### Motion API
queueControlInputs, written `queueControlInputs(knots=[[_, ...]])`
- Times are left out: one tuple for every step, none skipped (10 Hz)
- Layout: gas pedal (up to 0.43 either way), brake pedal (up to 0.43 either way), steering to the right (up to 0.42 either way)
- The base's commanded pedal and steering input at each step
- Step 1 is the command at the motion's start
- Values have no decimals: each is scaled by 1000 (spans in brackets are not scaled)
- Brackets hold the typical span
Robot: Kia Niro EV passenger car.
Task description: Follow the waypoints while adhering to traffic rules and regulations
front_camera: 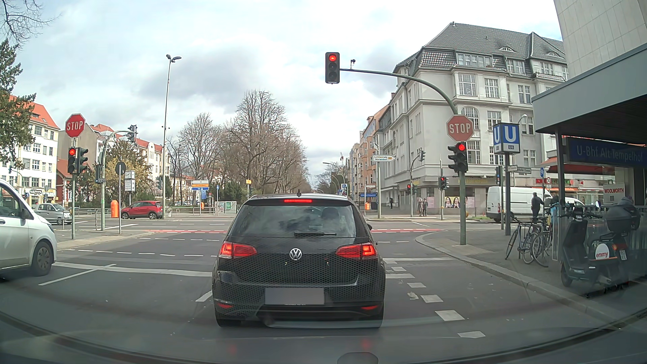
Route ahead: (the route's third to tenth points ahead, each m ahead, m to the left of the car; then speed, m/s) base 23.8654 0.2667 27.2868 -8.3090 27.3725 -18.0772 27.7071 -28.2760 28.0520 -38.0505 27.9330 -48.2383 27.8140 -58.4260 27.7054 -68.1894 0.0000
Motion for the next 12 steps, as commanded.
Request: queueControlInputs(knots=[[0,396,-62],[0,390,-62],[0,396,-62],[0,390,-62],[0,396,-62],[0,396,-62],[0,396,-62],[0,390,-62],[0,396,-62],[0,396,-62],[0,396,-62],[0,396,-62]])
